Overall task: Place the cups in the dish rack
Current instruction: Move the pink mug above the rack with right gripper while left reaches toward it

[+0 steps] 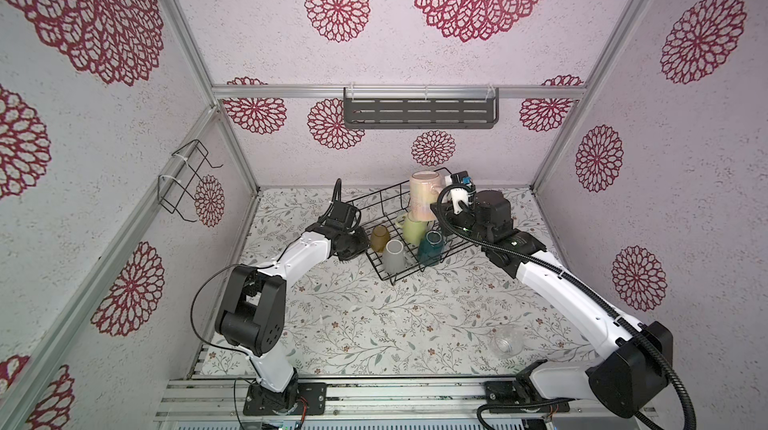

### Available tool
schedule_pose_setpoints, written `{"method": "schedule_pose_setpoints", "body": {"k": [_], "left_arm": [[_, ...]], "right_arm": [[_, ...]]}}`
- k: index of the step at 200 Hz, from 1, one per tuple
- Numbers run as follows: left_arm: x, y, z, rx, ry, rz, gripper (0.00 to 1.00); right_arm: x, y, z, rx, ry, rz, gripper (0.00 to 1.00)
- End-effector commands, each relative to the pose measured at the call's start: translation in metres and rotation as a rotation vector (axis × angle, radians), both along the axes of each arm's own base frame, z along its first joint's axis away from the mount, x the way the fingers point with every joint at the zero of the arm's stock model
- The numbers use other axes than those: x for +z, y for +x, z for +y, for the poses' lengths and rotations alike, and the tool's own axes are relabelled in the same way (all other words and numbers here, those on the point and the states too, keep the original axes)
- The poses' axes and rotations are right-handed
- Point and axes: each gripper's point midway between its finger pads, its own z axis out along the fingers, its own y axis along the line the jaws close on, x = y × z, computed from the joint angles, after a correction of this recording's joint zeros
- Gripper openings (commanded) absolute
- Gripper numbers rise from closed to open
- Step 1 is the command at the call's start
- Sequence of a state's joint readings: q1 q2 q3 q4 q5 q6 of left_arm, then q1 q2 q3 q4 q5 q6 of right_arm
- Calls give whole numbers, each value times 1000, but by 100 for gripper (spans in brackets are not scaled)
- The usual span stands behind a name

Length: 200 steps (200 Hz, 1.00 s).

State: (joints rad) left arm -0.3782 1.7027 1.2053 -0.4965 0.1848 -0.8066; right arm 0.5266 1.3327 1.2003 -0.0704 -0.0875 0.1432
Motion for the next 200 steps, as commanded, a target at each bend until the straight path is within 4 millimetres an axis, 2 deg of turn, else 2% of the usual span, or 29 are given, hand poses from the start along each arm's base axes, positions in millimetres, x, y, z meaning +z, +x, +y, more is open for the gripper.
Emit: {"method": "schedule_pose_setpoints", "body": {"k": [1, 32, 72, 95, 130, 146, 158, 175, 200], "left_arm": [[-23, -48, 20, -109, 116, 110, 14], [-26, -77, 30, -111, 112, 133, 13], [-16, -113, 46, -110, 112, 133, 15], [-12, -128, 60, -94, 127, 131, 16], [-19, -147, 83, -54, 161, 191, 16], [-17, -149, 88, -38, 156, 184, 17], [-11, -145, 87, -36, 139, 161, 32], [3, -140, 85, -32, 121, 123, 37], [35, -132, 86, -13, 98, 45, 43]], "right_arm": [[90, -15, 7, 67, 154, -236, 0], [84, -21, 29, 166, 145, -226, 0], [68, -25, 61, 262, 35, -242, 0], [62, -22, 72, 299, 5, -246, 0], [51, -26, 93, 422, -11, -244, 0], [41, -31, 107, 499, -20, -238, 0], [32, -33, 117, 538, -31, -228, 0], [19, -33, 128, 573, -41, -208, 0], [13, -30, 140, 605, -39, -191, 0]]}}
